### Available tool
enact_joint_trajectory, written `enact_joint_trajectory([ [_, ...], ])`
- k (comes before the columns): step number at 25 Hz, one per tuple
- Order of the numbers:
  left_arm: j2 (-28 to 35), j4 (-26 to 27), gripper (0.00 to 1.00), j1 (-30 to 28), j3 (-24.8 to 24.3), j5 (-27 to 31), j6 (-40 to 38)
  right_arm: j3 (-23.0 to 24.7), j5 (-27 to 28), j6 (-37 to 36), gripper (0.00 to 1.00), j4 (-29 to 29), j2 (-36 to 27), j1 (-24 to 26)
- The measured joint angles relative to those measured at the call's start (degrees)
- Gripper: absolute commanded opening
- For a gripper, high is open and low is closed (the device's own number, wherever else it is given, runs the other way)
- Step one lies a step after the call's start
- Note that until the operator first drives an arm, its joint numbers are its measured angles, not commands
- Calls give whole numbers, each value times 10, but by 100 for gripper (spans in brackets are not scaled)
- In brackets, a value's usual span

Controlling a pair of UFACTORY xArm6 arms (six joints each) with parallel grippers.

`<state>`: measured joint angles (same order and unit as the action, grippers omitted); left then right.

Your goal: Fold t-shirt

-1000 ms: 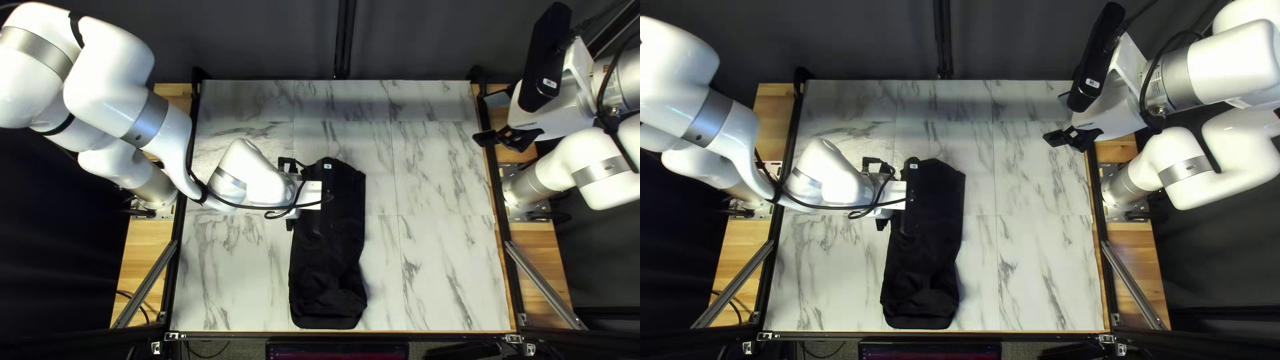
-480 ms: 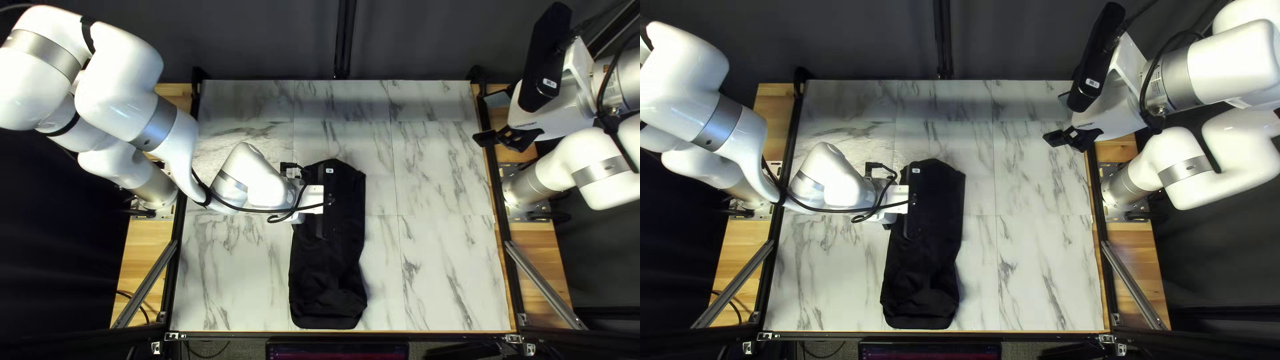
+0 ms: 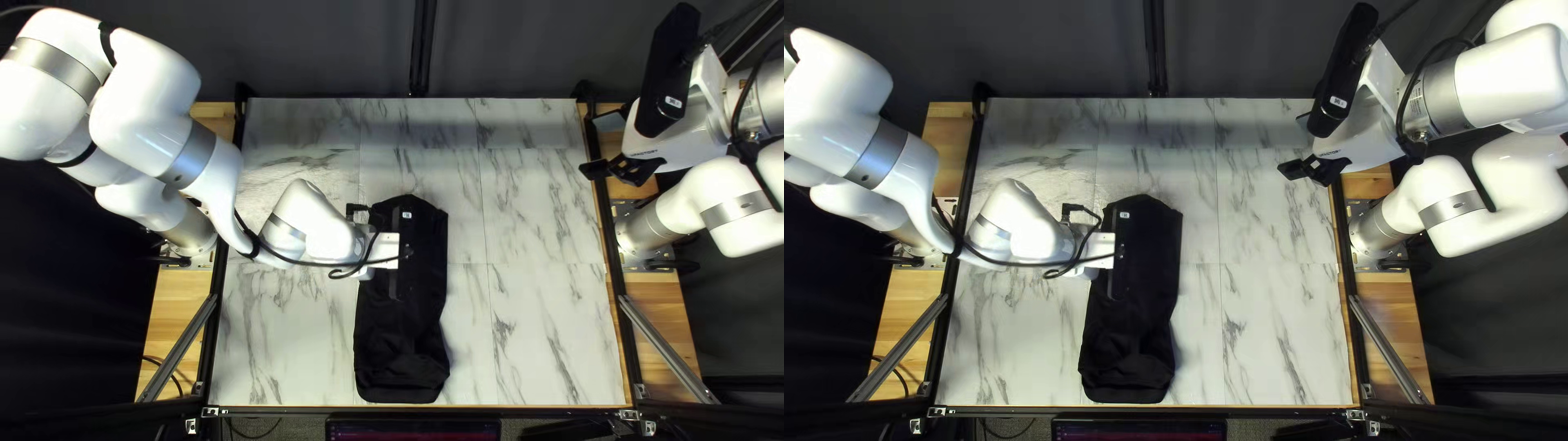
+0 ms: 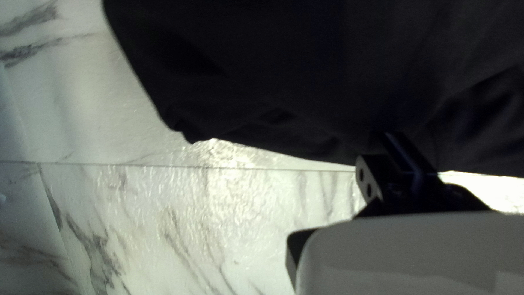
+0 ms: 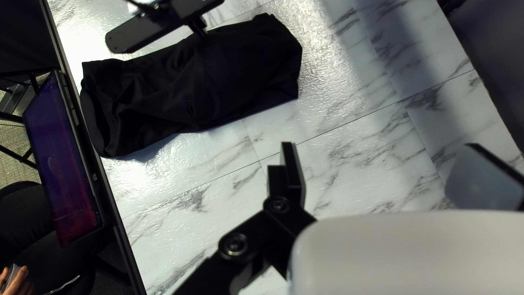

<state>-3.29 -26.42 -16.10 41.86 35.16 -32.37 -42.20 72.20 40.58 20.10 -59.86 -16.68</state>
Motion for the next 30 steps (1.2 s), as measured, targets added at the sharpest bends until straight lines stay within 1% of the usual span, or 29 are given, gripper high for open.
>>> enact_joint_trajectory([
  [3,2,-8,100,-3,0,6,-5,0,0,0,100,0,0,0],
  [12,2,-10,100,-3,-1,7,-9,0,0,0,100,0,0,0],
  [15,-10,-24,100,-7,10,15,-25,0,0,0,100,0,0,0],
  [19,-28,-51,100,-12,20,25,-65,0,0,0,100,0,0,0],
  [20,-31,-57,92,-13,22,28,-74,0,0,0,100,0,0,0],
  [21,-35,-61,38,-13,24,32,-81,0,0,0,100,0,0,0],
  [22,-38,-64,15,-13,27,37,-87,0,0,0,100,0,0,0],
  [23,-41,-65,0,-14,31,42,-90,0,0,0,100,0,0,0],
  [30,-53,-46,0,-13,65,80,-73,0,0,0,100,0,0,0],
])
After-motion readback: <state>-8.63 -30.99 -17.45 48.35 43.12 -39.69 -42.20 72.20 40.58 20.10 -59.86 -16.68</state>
